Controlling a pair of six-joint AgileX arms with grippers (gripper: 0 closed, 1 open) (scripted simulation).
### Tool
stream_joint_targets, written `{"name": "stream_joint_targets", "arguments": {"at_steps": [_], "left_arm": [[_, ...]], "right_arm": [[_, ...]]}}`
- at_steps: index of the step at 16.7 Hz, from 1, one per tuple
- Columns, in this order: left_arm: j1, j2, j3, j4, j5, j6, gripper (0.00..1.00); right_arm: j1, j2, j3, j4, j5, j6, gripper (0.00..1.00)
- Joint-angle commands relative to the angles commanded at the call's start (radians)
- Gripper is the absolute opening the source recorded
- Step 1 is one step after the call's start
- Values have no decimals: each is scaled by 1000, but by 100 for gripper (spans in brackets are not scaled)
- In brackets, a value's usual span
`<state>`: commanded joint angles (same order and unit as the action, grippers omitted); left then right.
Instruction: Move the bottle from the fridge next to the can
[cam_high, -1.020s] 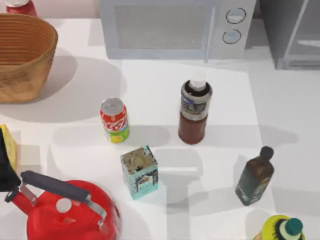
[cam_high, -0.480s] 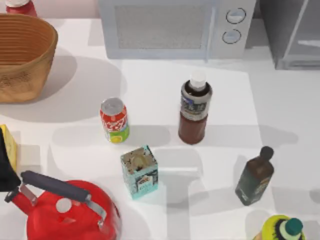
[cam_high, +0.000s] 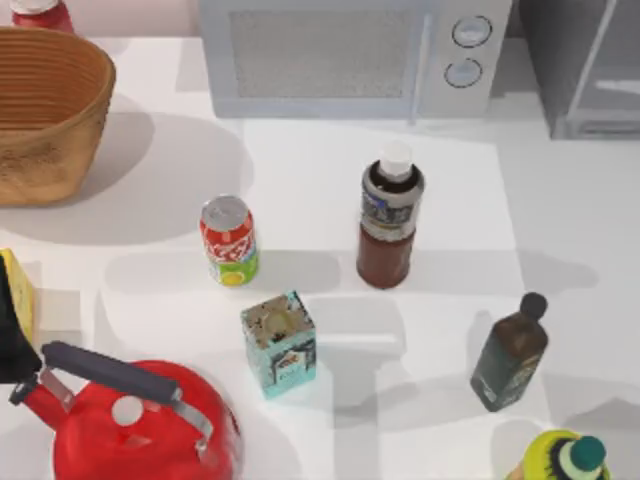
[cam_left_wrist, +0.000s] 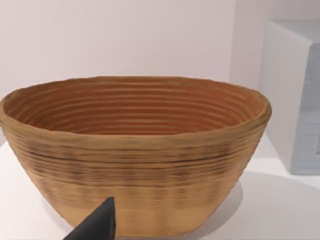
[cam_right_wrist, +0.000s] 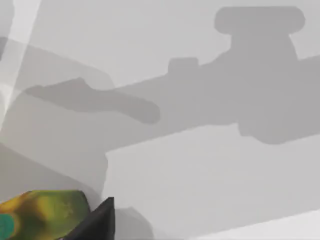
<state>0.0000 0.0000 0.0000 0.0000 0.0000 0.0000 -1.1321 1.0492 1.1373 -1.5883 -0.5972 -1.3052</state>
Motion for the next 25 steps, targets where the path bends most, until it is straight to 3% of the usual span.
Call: {"name": "stream_joint_targets", "arguments": {"at_steps": [7,12,20,25], "left_arm": [[0,0,0,0,0,0,100],[0,0,0,0,0,0,100],[0,0,0,0,0,0,100],[0,0,0,0,0,0,100]], "right_arm": [[-480,545,147,57,-245,-528,100],[-661,751,195,96,-339,-726,100],[-675,771,201,107,-345,-734,100],[-624,781,269,246,-317,-527,100]]}}
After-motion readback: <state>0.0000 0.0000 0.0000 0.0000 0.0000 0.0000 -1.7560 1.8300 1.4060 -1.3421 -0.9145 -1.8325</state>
